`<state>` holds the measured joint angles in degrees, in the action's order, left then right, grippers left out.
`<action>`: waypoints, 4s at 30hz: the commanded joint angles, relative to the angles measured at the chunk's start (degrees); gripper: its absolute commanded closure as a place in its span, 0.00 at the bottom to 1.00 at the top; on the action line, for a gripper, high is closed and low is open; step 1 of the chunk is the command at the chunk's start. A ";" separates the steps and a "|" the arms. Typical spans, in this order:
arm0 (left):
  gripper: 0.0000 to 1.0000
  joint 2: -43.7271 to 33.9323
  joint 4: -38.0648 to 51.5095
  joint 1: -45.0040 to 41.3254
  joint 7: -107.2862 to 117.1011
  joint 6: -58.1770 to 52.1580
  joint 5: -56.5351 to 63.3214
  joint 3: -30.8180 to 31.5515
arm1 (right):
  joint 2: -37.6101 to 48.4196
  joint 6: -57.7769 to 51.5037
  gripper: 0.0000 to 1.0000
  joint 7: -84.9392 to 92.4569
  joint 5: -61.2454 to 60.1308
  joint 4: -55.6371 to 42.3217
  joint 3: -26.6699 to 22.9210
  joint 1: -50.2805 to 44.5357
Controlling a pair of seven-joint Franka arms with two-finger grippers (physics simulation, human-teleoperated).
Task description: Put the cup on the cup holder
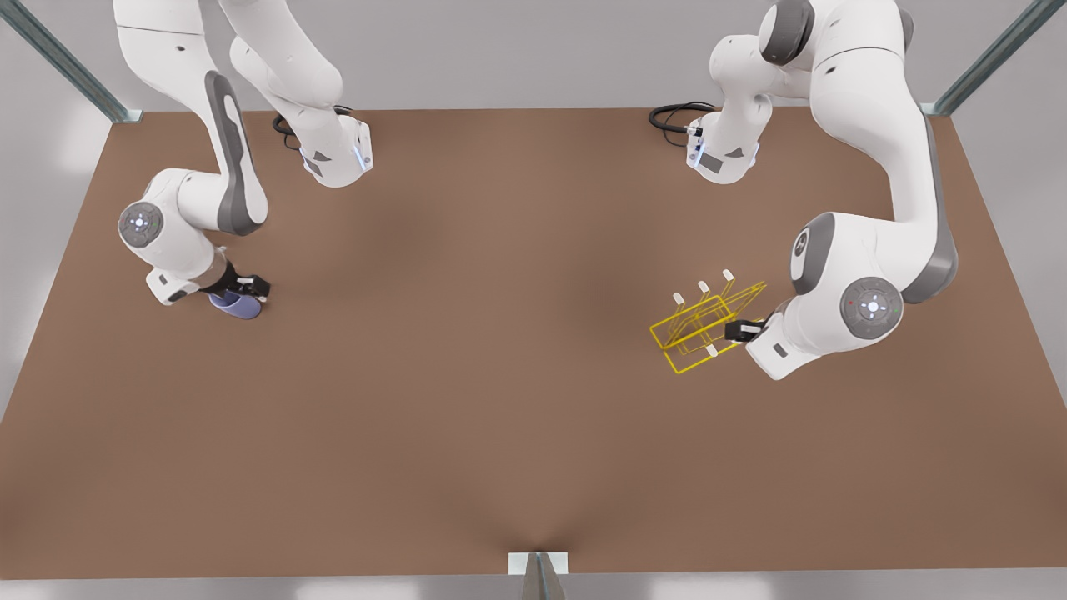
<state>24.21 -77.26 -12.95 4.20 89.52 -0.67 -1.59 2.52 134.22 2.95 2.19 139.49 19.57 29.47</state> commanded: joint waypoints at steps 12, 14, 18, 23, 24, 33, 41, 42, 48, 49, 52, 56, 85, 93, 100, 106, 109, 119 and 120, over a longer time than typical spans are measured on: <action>0.00 -0.48 -0.43 -1.20 -0.69 -0.66 1.90 0.19 | -0.76 3.50 0.00 0.21 -0.34 3.51 1.70 -6.27; 0.00 -0.48 -0.26 -1.11 -0.60 -0.66 1.73 0.19 | -0.23 3.59 0.00 0.39 -0.08 4.30 1.70 -5.04; 0.00 -0.57 0.18 -0.93 -0.68 -1.36 1.46 0.10 | -0.67 2.89 0.00 3.38 1.76 4.21 1.70 -0.39; 0.00 -0.65 0.18 -1.37 -0.77 -2.33 1.46 0.28 | -1.28 3.68 0.00 3.20 2.03 4.74 1.70 1.20; 0.00 -0.83 0.27 -1.37 -0.60 -2.68 1.81 1.59 | -1.55 3.77 0.00 3.20 2.03 4.74 1.70 1.20; 0.00 -1.27 -0.43 -5.33 0.28 -5.14 4.72 4.76 | -4.62 6.23 0.00 10.58 6.86 3.69 1.96 2.70; 0.00 1.02 0.18 -2.43 1.25 -0.48 4.10 4.14 | -6.73 5.61 0.00 9.70 6.25 -1.41 5.04 2.52; 0.00 0.93 0.27 -2.08 1.16 -0.48 3.66 4.23 | -6.56 5.44 0.00 9.36 6.16 -1.41 5.39 2.43; 0.00 0.75 0.09 -1.90 1.25 -0.75 3.49 4.32 | -8.84 -6.32 0.00 6.02 6.07 -10.54 7.85 1.29; 0.00 0.75 -0.08 -1.90 1.25 -0.66 3.49 4.32 | -10.34 -8.45 0.00 2.77 6.16 -13.02 7.85 -0.56; 0.00 0.75 -0.43 -1.99 1.25 -0.75 3.49 4.32 | -12.80 -3.44 0.00 -2.86 5.90 -11.87 10.84 -0.56; 0.00 0.75 -0.61 -1.81 0.72 -0.75 3.49 4.41 | -13.77 -1.86 0.00 -8.58 2.12 -10.38 15.58 -0.47; 0.00 1.19 -1.58 -2.08 0.54 -0.75 3.40 4.49 | -9.29 -3.09 0.00 -27.82 9.76 -1.41 18.13 5.07; 0.00 0.58 -1.49 -1.90 0.37 -2.24 3.40 4.58 | -3.83 -6.08 0.00 -23.43 9.76 1.49 18.93 6.82; 0.00 0.84 -1.40 -2.16 0.37 -2.24 3.40 4.67 | -1.55 -11.17 0.00 -13.41 9.76 -0.27 18.75 9.63; 0.00 1.02 -1.40 -2.16 1.07 -1.63 3.40 5.55 | -2.96 -18.56 0.00 -5.15 8.97 -9.06 18.49 10.78; 0.00 1.02 -1.49 -2.34 1.16 -1.71 3.40 5.55 | -4.45 -20.49 0.00 -5.15 8.88 -10.73 18.93 11.84; 0.00 0.84 -1.58 -2.43 1.16 -2.07 3.40 5.55 | -10.78 -13.47 0.00 -3.83 8.88 -10.38 13.30 8.05; 0.00 0.84 -1.58 -2.34 1.16 -1.89 3.40 5.55 | -10.34 -6.43 0.00 -4.01 8.88 -7.92 13.30 8.14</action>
<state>25.09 -78.86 -15.32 5.12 87.48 2.70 3.95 -7.90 117.36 -7.05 11.15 130.38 32.79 37.78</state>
